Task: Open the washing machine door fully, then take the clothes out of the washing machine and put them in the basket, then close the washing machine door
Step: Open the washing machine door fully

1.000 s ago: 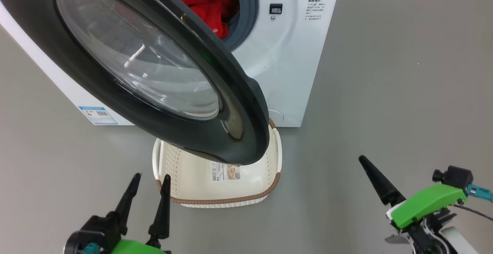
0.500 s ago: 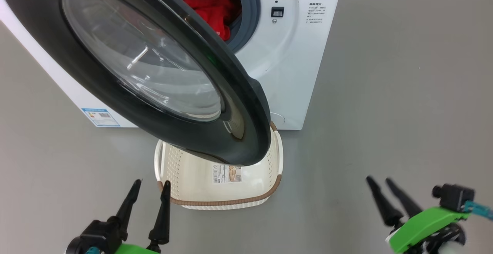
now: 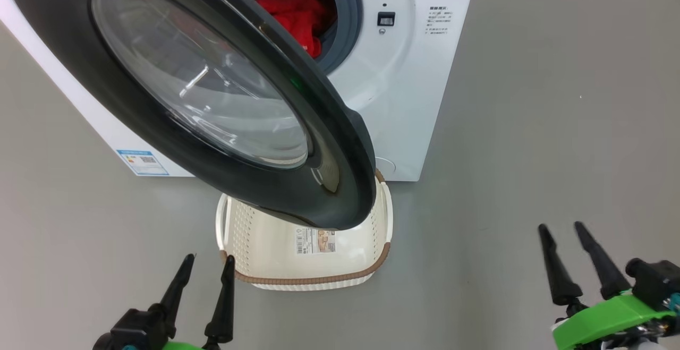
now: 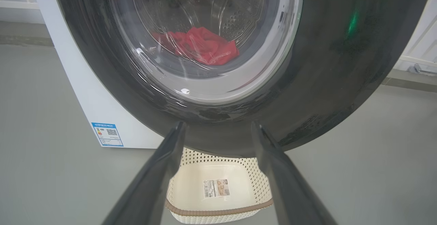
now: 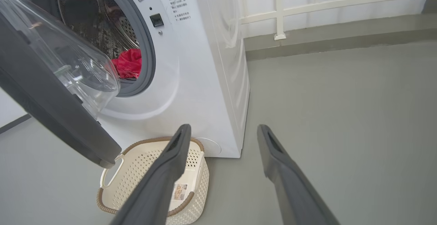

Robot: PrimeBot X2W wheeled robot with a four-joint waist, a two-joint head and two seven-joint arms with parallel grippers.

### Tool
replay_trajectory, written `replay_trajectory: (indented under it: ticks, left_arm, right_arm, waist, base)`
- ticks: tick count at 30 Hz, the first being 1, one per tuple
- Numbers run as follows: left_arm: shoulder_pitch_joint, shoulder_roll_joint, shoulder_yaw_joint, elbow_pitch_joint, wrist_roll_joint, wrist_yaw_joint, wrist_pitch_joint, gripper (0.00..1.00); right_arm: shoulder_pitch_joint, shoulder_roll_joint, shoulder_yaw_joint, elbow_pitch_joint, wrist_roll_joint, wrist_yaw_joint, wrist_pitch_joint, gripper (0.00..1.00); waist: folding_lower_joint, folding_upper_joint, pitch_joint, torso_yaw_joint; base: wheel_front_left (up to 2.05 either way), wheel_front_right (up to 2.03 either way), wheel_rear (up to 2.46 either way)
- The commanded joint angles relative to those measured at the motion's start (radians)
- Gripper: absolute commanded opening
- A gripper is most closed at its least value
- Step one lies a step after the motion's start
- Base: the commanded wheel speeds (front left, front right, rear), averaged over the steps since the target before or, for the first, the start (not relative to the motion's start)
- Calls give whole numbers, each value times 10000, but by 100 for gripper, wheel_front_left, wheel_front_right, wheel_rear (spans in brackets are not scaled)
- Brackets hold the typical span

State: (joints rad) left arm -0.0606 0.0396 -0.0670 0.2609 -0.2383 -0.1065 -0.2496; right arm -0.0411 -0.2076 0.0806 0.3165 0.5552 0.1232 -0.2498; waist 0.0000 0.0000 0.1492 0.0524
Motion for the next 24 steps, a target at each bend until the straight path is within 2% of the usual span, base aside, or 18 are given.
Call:
replay_trajectory:
  ticks: [1,7,19,20,22,24]
  left_arm:
    - [-47,106,334,-225,101,-33,-122,100]
    - [16,106,310,-271,94,-39,-122,100]
    - [-15,106,245,-301,88,-9,-122,100]
    - [-16,106,240,-296,84,-6,-122,100]
    - [-15,106,236,-290,75,-2,-122,100]
    - [-6,106,239,-287,64,4,-122,100]
  right_arm:
    - [168,78,-207,-523,-470,75,-119,100]
    - [775,739,-917,-1212,-1302,75,-119,100]
    - [799,855,-884,-1328,-1272,75,-120,100]
    - [781,866,-827,-1355,-1154,75,-120,84]
    - [714,822,-600,-1437,-919,75,-120,0]
    - [581,758,-268,-1567,-579,75,-120,0]
  waist:
    - [0,0,-12,14]
    - [0,0,-81,44]
    - [0,0,-61,87]
    - [0,0,-66,98]
    - [0,0,-78,119]
    - [0,0,-93,138]
  base:
    - [0,0,0]
    - [0,0,0]
    - [0,0,0]
    - [0,0,0]
    - [0,0,0]
    - [0,0,0]
